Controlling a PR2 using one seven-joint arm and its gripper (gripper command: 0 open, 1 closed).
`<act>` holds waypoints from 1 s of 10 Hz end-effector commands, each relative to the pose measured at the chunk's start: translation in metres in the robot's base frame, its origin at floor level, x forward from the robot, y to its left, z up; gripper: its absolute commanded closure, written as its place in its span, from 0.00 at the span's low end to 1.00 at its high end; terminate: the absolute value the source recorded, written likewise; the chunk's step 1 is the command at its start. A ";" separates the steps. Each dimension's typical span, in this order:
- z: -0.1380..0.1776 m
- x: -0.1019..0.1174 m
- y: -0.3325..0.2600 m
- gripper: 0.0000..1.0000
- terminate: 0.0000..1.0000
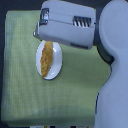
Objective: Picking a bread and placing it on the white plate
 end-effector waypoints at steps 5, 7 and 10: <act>0.102 -0.037 -0.105 0.00 0.00; 0.105 -0.035 -0.148 0.00 0.00; 0.113 -0.031 -0.216 0.00 0.00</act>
